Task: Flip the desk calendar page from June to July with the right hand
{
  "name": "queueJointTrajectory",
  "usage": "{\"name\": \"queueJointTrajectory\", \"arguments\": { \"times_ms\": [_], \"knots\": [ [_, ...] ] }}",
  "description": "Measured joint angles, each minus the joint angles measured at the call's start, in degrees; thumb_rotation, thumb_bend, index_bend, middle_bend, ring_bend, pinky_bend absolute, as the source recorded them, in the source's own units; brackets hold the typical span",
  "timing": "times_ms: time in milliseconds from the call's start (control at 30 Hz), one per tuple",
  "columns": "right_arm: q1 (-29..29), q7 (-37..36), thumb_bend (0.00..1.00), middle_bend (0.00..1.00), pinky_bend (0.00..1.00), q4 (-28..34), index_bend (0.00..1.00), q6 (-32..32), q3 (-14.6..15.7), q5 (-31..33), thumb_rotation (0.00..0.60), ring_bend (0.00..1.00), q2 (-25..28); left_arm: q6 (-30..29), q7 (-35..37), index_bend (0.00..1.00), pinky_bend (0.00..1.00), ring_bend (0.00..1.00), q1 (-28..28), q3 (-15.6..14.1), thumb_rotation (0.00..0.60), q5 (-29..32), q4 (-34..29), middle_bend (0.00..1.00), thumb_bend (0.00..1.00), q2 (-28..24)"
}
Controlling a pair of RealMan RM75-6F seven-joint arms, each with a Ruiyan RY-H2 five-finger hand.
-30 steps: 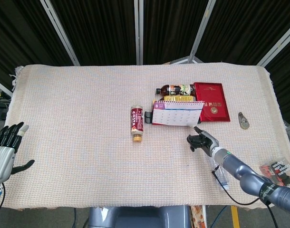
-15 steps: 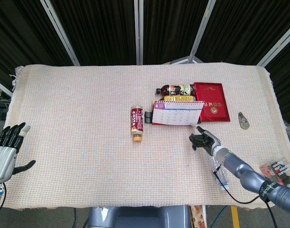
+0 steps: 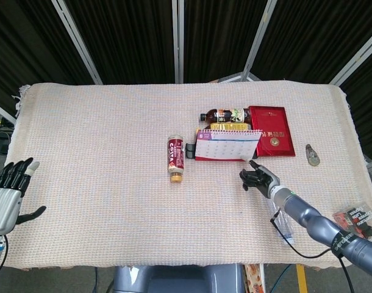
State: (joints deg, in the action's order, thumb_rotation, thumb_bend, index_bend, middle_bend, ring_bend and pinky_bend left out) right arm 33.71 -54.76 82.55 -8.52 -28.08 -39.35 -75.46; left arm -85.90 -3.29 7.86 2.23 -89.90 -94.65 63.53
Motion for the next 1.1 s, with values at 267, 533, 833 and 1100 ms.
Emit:
{"name": "queueJointTrajectory", "arguments": {
  "times_ms": [267, 533, 833, 1100],
  "knots": [
    [-0.13, 1.12, 0.63, 0.79, 0.75, -1.85, 0.0, -0.11, -0.78, 1.65, 0.6, 0.85, -1.53, 0.23, 0.64, 0.0, 0.0, 0.0, 0.13, -0.03, 0.6, -0.05, 0.13, 0.0, 0.0, -0.11],
    [0.01, 2.16, 0.65, 0.79, 0.75, -2.69, 0.0, 2.21, -2.71, 1.89, 0.6, 0.85, -3.0, 0.27, 0.61, 0.0, 0.0, 0.0, 0.2, -0.2, 0.6, -0.37, -0.12, 0.0, 0.0, -0.19],
    [1.66, 3.52, 0.66, 0.79, 0.75, -4.57, 0.0, 5.47, -6.51, 2.04, 0.6, 0.85, -5.82, 0.19, 1.52, 0.0, 0.0, 0.0, 0.26, -0.19, 0.6, -0.57, -0.13, 0.0, 0.0, -0.4],
    [2.14, 4.52, 0.67, 0.79, 0.75, -3.16, 0.0, 5.66, -7.68, 2.27, 0.6, 0.85, -5.76, 0.34, 2.01, 0.0, 0.0, 0.0, 0.35, -0.01, 0.6, -0.18, 0.06, 0.0, 0.0, -0.49]
  ]
}}
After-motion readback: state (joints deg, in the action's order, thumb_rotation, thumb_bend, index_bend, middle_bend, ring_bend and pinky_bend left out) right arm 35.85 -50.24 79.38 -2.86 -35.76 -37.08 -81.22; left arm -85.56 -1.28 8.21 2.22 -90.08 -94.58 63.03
